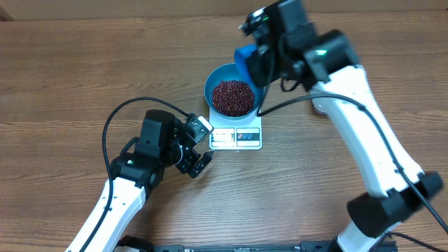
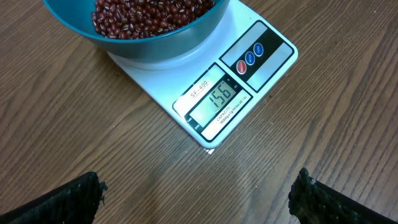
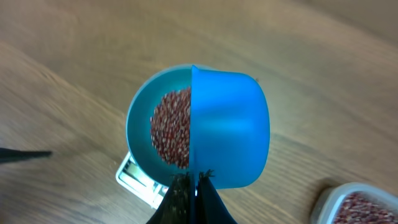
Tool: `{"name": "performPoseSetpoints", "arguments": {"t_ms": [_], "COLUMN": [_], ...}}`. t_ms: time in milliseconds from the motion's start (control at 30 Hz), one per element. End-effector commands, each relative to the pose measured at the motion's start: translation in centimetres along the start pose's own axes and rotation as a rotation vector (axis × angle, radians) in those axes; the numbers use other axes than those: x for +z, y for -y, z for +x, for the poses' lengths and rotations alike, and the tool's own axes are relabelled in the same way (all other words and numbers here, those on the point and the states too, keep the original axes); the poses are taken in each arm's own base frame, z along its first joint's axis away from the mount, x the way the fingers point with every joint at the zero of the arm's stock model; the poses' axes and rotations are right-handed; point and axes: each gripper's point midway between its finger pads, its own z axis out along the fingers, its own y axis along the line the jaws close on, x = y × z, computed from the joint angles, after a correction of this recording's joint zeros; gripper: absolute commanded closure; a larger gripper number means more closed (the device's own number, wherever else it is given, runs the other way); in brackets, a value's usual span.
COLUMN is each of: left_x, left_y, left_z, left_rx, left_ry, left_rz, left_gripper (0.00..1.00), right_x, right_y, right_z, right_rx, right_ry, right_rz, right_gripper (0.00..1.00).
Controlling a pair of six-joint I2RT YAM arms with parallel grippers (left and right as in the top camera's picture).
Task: Scoop item into bowl and weigh 150g on scale
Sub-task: 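Carry the scoop left back over the teal bowl with the right gripper, then dip the scoop into the bowl to scoop out some beans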
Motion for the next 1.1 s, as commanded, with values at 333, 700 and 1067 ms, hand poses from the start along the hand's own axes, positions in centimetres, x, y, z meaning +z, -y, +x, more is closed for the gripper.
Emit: {"name": "performPoseSetpoints", "arguments": {"t_ms": [333, 700, 1067], "left_x": [0.2, 0.2, 0.2], "left_y": [0.0, 0.0, 0.0], "left_z": [0.4, 0.4, 0.4], "left_rx": [0.012, 0.012, 0.012], "left_ry": [-0.012, -0.011, -0.011], "left_rz": [0.003, 0.004, 0.004], "left_gripper": [0.00, 0.00, 0.01], "right_x": [6.0, 8.5, 10.3], "right_y": [-0.4, -0.4, 0.3], "right_z": [1.6, 1.3, 2.5], "right_rx": [-0.089, -0.089, -0.092], "right_ry": [-0.126, -0.125, -0.181], "right_rz": [0.210, 0.216, 0.250], "right_gripper": [0.96, 0.96, 0.96]}}
